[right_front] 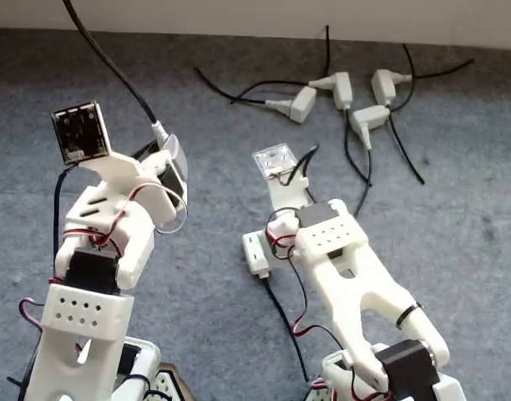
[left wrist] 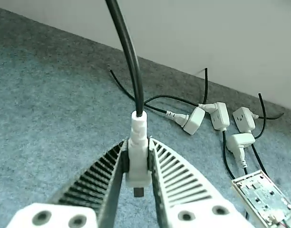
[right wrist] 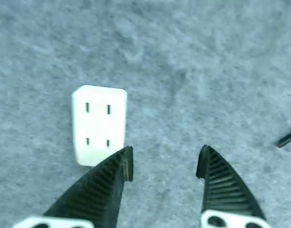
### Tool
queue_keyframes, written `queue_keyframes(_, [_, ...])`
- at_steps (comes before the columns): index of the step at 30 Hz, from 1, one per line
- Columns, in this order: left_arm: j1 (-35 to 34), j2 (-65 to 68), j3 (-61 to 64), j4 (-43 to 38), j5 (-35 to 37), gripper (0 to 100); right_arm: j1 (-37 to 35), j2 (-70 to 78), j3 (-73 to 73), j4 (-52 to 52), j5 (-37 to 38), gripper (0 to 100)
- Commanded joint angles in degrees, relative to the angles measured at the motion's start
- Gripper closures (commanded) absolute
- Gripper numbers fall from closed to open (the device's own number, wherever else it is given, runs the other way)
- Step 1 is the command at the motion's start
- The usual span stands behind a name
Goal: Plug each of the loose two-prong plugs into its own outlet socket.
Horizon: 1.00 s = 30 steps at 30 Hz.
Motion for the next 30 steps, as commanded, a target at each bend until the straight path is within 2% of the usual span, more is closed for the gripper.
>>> queue_keyframes(1, [1.7,-3.4,3.4,-4.8,-1.6,99,-5.2,-2.2,-2.6,-0.5,-3.5,77.6])
queue_keyframes(9, [2.2,-1.7,9.8,-14.7,-1.5,99,-7.1,-1.6,-2.0,-5.8,-3.9,77.6])
queue_keyframes(13, [2.4,-1.5,11.7,-19.2,-1.5,99,-7.1,-1.5,-0.8,-6.5,-6.9,77.6])
queue_keyframes(23, [2.4,-1.8,11.5,-19.5,-1.5,99,-7.4,-1.5,7.1,-15.3,-6.9,77.6])
queue_keyframes(30, [2.4,-1.8,11.5,-19.5,-1.4,99,-12.1,6.3,8.9,-18.2,-6.9,77.6])
